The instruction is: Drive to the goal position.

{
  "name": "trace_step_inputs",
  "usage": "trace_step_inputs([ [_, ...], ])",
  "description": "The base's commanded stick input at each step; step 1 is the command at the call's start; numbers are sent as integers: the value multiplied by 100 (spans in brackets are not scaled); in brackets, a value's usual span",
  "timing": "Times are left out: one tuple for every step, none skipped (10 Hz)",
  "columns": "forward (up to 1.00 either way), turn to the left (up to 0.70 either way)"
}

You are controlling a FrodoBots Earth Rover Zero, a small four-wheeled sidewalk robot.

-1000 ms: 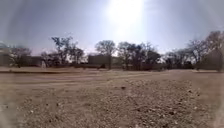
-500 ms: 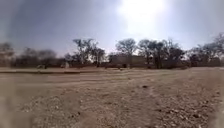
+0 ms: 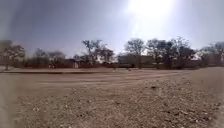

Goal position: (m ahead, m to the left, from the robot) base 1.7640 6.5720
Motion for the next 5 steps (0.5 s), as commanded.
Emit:
trace_step_inputs([
  [50,0],
  [50,0],
  [50,0],
  [50,0],
  [50,0],
])
